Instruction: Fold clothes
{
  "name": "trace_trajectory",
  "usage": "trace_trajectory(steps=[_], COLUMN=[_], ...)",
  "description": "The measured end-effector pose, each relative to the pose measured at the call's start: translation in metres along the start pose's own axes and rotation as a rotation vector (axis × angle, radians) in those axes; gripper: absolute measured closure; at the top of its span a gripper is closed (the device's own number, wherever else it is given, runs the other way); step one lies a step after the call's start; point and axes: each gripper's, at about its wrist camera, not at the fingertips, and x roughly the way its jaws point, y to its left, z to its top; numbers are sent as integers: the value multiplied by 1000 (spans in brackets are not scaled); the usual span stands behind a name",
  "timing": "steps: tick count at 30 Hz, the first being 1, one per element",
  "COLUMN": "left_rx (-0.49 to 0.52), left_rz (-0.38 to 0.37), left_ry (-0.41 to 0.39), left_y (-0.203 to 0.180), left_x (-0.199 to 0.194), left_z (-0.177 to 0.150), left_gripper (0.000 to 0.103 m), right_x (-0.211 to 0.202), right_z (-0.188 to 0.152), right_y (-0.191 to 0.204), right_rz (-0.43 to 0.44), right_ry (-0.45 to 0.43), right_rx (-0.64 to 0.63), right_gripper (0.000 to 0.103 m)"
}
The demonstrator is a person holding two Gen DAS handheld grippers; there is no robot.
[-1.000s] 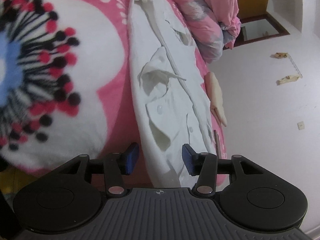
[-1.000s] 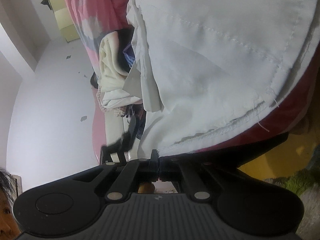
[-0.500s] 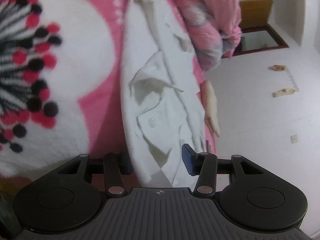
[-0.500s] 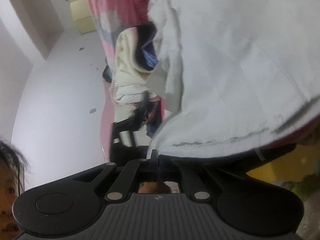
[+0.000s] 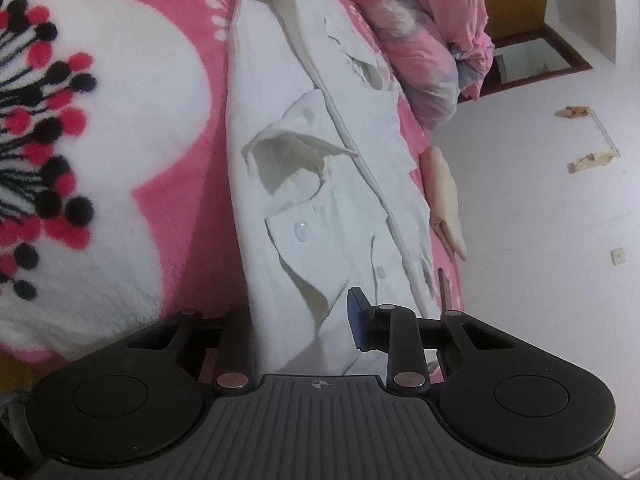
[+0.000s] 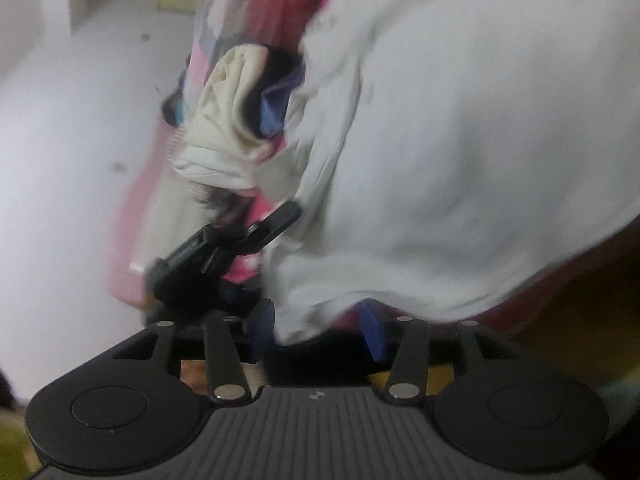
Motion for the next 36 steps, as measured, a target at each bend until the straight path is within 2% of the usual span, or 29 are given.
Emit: trace_trajectory(steps=[4,7,9,11,14,19,22,28,33,36], left_rx=[-5,-9,0,15,39,37,42,44,36,30], left_rz=[7,11,23,39,60,66,66,59,52,50], left_ry=[7,9,4,-4,-10,-2,5,17,23,26], left_y=[-1,-1,-4,-8,-12,-13,-12,-11,-10,-9], left_x=[2,0,1,1,0,0,0,2,3,4], left_z=[2,2,1,0,-1,1,2,4,5,6], left_gripper=[74,74,74,74,74,75,75,75,75,75], right_x=[-77,-128,-148,-157,-160,-144,-139,-129,-124,-123], right_z=[26,59,87,114,147,174,177,178,180,182], right_y=[10,11,3,-12,-43,-82,-81,-78,-79,-84], right_rz=[-68,-149,-218,-272,-332,-332,-302,-249,-201,-175], right_ry=[-137,-292,-366,-398,-402,-338,-301,-199,-134,-117], right_rx=[-126,-186,-183,-149,-70,16,18,40,82,102], right_gripper=[52,36,34,34,34,36,35,41,56,56])
